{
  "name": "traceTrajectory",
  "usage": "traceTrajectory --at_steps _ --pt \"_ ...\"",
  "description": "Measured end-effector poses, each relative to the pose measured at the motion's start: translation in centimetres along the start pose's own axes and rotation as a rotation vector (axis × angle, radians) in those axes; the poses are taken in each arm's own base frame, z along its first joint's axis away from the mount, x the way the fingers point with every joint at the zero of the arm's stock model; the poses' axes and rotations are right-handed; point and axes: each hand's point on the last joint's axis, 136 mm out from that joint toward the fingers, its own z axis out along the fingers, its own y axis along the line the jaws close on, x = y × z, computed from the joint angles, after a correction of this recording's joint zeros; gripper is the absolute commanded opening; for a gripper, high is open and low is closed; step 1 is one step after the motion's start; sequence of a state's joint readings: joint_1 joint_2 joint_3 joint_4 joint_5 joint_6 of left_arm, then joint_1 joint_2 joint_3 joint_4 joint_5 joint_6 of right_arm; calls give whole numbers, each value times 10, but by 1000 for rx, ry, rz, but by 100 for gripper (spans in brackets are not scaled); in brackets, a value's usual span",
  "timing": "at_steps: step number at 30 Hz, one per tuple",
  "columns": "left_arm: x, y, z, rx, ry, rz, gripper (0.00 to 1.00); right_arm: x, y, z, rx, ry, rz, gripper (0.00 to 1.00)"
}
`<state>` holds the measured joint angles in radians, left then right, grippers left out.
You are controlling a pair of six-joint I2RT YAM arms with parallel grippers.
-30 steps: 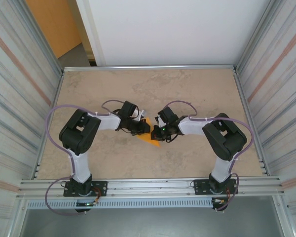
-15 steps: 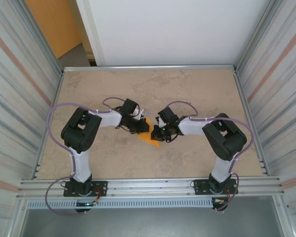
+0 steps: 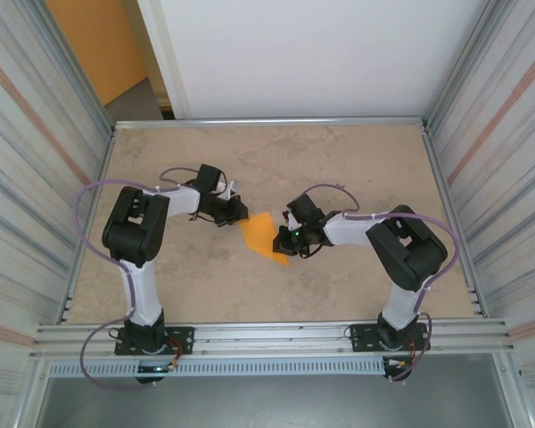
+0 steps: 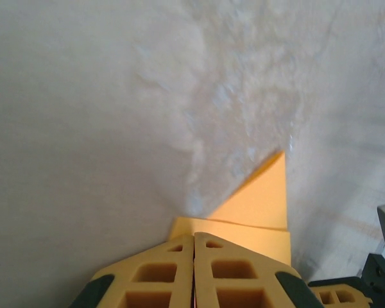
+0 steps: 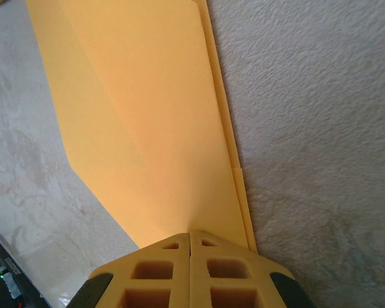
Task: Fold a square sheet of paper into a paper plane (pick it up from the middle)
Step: Fourth fold the wing at the center of the table, then turn over the paper at the center of the table.
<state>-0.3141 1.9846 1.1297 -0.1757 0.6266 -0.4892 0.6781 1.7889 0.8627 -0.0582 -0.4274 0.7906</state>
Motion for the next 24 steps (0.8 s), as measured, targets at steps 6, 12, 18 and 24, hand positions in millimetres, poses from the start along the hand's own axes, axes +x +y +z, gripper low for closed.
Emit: traceTrajectory --at_steps 6,12,18,24 --pt "-22 14 -12 -84 -55 -1 10 -2 4 -1 -9 -1 11 9" --pt "-41 26 -25 -150 -121 -26 17 -6 11 -10 -1 0 22 28" --pt "-42 7 -54 -136 -188 -50 39 -43 42 -53 -52 -166 -25 45" --pt "-28 -15 -80 -65 -250 -62 57 -63 28 -67 -18 -237 -49 46"
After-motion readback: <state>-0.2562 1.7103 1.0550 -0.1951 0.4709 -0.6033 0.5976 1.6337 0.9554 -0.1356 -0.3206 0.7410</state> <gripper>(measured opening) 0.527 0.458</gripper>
